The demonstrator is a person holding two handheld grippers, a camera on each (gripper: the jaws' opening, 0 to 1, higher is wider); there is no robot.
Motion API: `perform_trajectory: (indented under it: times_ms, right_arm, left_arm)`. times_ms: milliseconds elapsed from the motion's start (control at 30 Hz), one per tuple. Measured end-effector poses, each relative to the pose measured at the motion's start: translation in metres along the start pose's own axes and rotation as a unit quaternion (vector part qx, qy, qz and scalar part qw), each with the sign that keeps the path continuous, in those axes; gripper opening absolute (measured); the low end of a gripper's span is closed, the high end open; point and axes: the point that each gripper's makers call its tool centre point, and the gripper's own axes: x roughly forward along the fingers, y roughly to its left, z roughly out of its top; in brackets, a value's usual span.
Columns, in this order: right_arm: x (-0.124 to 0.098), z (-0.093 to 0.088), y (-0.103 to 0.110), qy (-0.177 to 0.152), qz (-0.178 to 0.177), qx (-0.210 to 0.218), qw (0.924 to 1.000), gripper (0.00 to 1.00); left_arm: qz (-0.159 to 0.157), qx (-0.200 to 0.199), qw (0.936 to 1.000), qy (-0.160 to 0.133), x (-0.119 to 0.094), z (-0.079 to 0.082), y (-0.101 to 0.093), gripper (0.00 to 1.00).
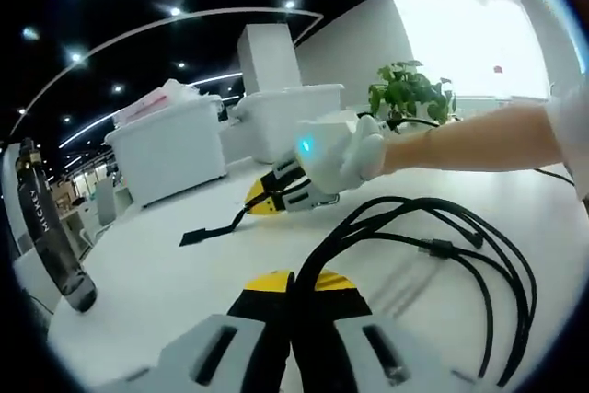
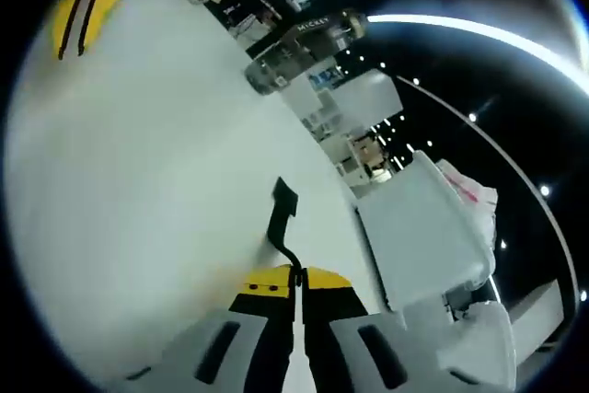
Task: Coil the Type-C to USB data cable on the desktop and secure it with Velcro straps.
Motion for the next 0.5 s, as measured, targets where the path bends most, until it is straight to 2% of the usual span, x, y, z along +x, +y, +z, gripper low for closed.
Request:
perform_trajectory:
  times_ms: [67,100,133,167,233,333,367,433,500]
  right_arm:
    - [-0.007,-0.003,0.002,0.011,0.006,-0.007,0.9999,0.02]
    - [-0.013,-0.007,0.003,0.024,0.011,-0.035,0.999,0.02]
    - [-0.02,-0.011,0.001,0.041,0.01,-0.053,0.9977,0.02]
    - [-0.03,-0.018,-0.002,0.056,0.004,-0.044,0.9975,0.02]
    - [-0.048,-0.024,-0.004,0.061,0.0,-0.01,0.9981,0.02]
    - [-0.092,-0.046,-0.009,0.09,-0.024,0.053,0.9942,0.02]
    - [-0.115,-0.051,-0.01,0.097,-0.035,0.083,0.9912,0.02]
    - [-0.147,-0.058,-0.007,0.103,-0.045,0.146,0.9829,0.02]
    - [-0.184,-0.067,0.001,0.115,-0.052,0.219,0.9675,0.01]
  left_arm:
    - [-0.002,-0.006,1.0,-0.001,0.0,0.0,0.0,0.07]
    - [-0.004,-0.011,0.9999,-0.003,0.001,0.0,0.0,0.07]
    - [-0.013,-0.031,0.9994,-0.007,0.002,0.001,-0.004,0.07]
    - [-0.027,-0.058,0.9979,-0.01,0.003,0.001,-0.008,0.07]
    - [-0.051,-0.098,0.9938,-0.015,0.003,0.001,-0.014,0.07]
    - [-0.053,-0.096,0.9938,-0.018,0.003,0.003,-0.017,0.07]
    - [-0.056,-0.091,0.9942,-0.016,0.004,0.003,-0.02,0.07]
    - [-0.062,-0.074,0.9952,-0.013,0.006,0.003,-0.025,0.07]
    - [-0.082,-0.073,0.9939,-0.013,0.01,0.004,-0.033,0.07]
